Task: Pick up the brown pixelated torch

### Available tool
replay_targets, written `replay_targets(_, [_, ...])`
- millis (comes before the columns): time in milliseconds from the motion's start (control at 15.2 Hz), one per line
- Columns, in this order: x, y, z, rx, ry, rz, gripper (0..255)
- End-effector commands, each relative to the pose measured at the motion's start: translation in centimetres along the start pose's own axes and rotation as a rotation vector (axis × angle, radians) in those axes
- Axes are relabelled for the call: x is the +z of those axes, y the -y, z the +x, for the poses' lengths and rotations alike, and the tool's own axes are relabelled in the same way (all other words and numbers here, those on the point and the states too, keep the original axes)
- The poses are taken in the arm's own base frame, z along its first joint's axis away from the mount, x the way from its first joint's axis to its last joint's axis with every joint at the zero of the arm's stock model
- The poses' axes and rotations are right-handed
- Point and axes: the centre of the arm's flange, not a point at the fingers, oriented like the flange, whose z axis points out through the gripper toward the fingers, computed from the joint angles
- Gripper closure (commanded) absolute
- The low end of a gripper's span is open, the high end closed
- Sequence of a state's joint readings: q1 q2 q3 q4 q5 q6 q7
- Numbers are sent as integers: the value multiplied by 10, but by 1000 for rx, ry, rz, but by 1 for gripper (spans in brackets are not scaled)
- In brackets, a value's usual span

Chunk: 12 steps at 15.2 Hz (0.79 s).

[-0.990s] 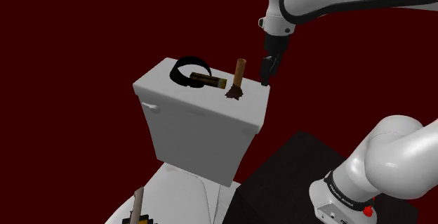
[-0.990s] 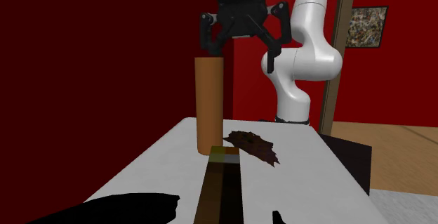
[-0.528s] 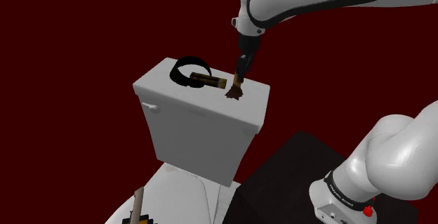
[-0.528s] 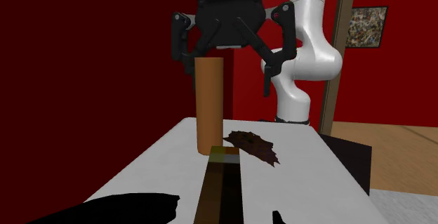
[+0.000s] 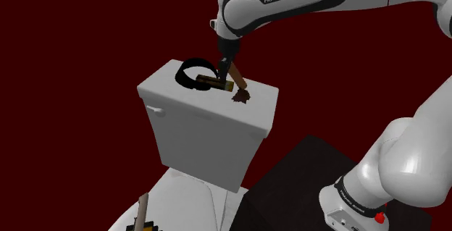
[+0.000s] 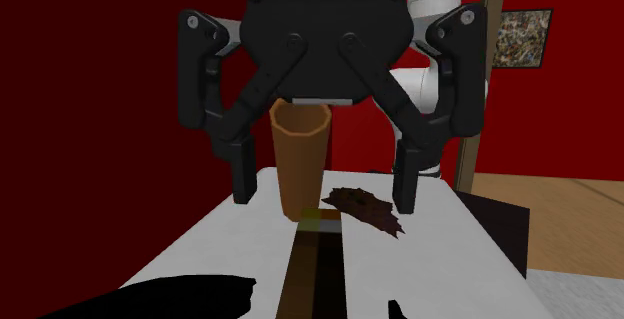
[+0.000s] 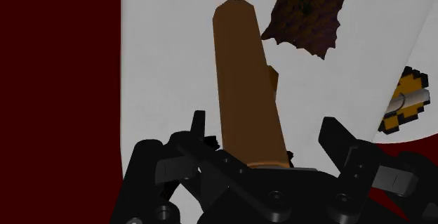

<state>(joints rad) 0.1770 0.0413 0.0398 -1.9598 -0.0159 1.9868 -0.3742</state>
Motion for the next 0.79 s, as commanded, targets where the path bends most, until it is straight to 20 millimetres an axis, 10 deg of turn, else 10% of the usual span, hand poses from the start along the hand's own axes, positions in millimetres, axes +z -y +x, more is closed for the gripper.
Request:
replay_targets(0, [2,0,24,-34,-13,-7,0])
replay_targets(594, [42,1,24,-34,-13,-7,0])
replay_targets(660, [42,0,23,-34,-13,-7,255])
replay_targets(726, [42,0,23,-34,-13,-7,255])
